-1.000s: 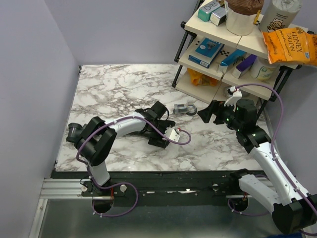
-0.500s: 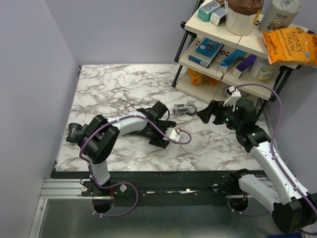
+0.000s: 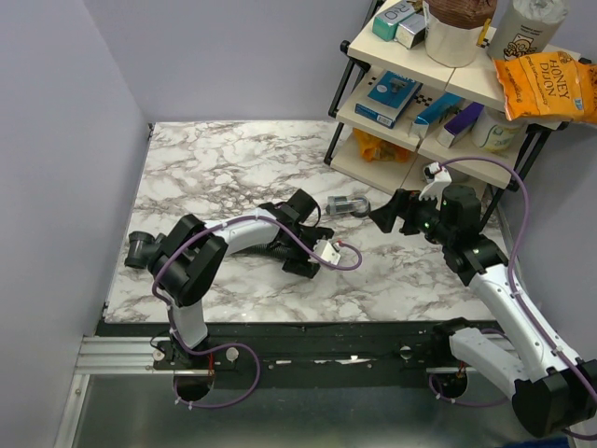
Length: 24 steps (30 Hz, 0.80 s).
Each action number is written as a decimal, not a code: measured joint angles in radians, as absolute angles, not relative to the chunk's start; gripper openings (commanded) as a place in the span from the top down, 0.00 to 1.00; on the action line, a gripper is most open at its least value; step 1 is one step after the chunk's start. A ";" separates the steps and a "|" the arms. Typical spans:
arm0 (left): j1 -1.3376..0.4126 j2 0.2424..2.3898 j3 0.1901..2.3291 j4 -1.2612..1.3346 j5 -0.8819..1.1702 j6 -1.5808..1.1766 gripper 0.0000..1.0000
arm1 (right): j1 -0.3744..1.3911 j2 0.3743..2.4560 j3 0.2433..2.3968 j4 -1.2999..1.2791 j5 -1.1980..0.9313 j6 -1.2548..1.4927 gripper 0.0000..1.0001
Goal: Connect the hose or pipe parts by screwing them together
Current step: Pick up the pipeline from the center of the board.
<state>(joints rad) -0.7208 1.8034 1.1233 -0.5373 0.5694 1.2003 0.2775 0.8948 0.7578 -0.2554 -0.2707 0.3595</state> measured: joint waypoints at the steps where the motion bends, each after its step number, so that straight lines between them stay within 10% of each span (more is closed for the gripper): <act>1: -0.721 1.805 1.125 -0.538 0.570 1.200 0.03 | 0.278 0.896 0.758 -0.256 -0.271 0.360 0.00; 9: -0.721 1.818 1.139 -0.546 0.577 1.204 0.20 | 0.278 0.896 0.758 -0.256 -0.277 0.365 0.00; 24: -0.722 1.832 1.158 -0.571 0.591 1.207 0.89 | 0.278 1.014 0.762 -0.283 -0.225 0.369 0.00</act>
